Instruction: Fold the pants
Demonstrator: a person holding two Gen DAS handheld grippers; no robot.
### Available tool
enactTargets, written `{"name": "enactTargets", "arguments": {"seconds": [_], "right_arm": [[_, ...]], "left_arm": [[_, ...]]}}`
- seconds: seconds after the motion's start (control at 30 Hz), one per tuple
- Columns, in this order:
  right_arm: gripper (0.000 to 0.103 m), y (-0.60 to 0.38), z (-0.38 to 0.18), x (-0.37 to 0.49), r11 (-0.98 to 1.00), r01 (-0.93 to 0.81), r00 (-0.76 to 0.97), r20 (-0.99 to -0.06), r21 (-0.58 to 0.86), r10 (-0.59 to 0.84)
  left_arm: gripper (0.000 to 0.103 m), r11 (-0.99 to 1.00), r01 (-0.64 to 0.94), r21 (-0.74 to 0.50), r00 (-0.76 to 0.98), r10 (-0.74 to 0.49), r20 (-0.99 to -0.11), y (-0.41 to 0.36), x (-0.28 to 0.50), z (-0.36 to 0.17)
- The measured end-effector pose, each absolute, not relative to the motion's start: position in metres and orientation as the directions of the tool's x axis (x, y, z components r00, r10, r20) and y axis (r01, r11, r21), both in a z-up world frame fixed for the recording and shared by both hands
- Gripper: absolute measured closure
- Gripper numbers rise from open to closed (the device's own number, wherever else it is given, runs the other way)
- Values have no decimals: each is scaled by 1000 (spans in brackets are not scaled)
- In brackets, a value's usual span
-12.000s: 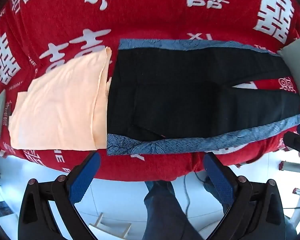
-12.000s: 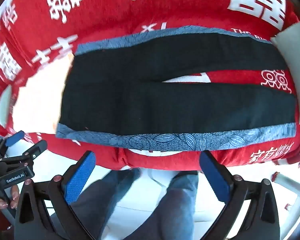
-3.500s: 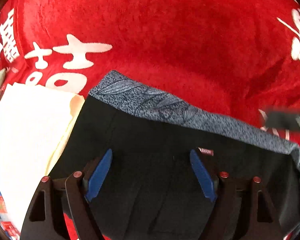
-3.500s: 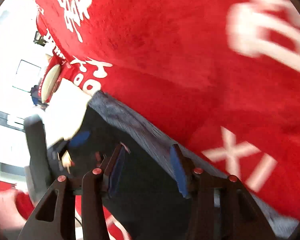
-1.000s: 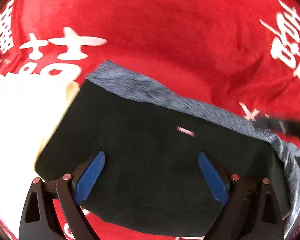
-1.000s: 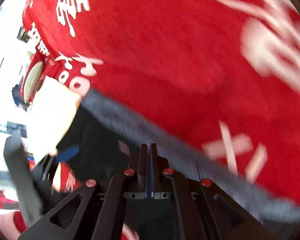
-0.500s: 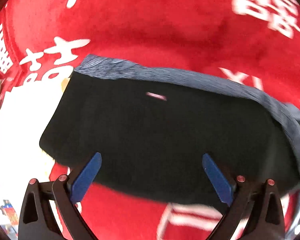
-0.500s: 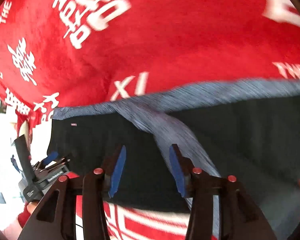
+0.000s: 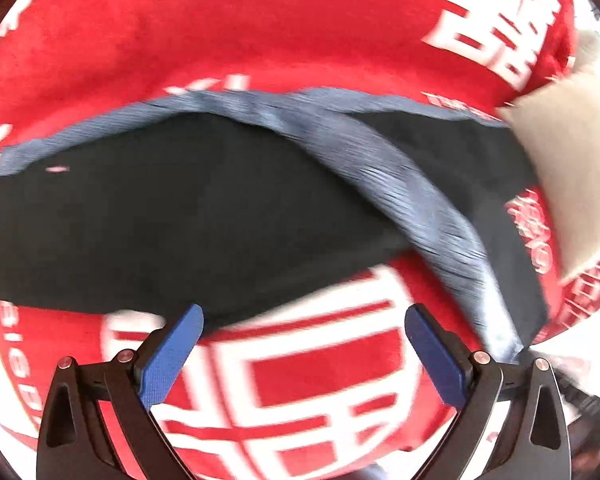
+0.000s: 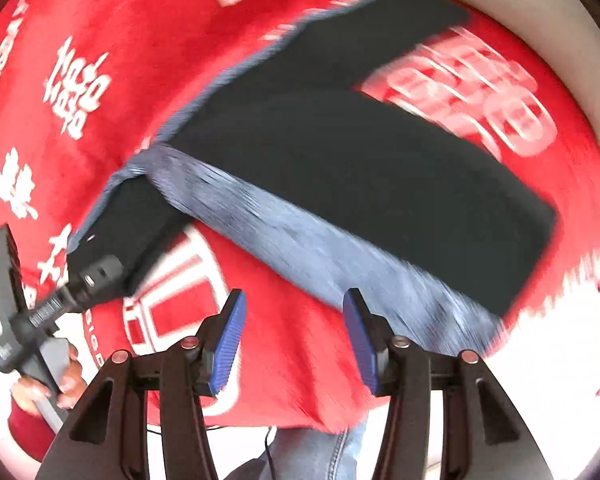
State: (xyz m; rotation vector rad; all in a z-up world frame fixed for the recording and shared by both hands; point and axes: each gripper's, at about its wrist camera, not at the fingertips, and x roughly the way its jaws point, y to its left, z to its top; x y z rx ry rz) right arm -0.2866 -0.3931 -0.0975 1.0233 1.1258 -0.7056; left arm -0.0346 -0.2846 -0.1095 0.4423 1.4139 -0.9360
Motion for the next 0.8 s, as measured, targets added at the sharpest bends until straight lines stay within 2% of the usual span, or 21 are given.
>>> {"name": "enactTargets", "arguments": {"seconds": [0.3,0.53,0.63,0.67,0.7,0.73,0.8], "right_arm": [[49,-370,-119,-387,246,929,293,-956,277,-32],[49,-392,-134,-411,256,892,396,-917,373,-41],[50,-404,-145,-407,271,856,452,-892,441,22],[65,-407,-148,-405,273,845,464,-884,460,52],[98,-410,-150,-404,267,835,476,-875,482,91],[100,-411,-151,-405,258,831,480,-870,493,116],[100,-418,-151,-407,216,808,521,-836,548,171]], "left_arm": [[1,513,756,-406,-273,-317,-908,-326,-86,-125],[1,534,719,-445,-333,-297,-895,-354,-103,-148],[1,558,693,-457,-351,-293,-889,-358,-106,-154],[1,566,687,-456,-350,-292,-890,-361,-107,-155],[3,574,684,-451,-347,-289,-892,-363,-107,-155],[3,585,678,-445,-342,-285,-896,-364,-108,-156],[17,611,662,-435,-335,-278,-900,-367,-106,-156]]}}
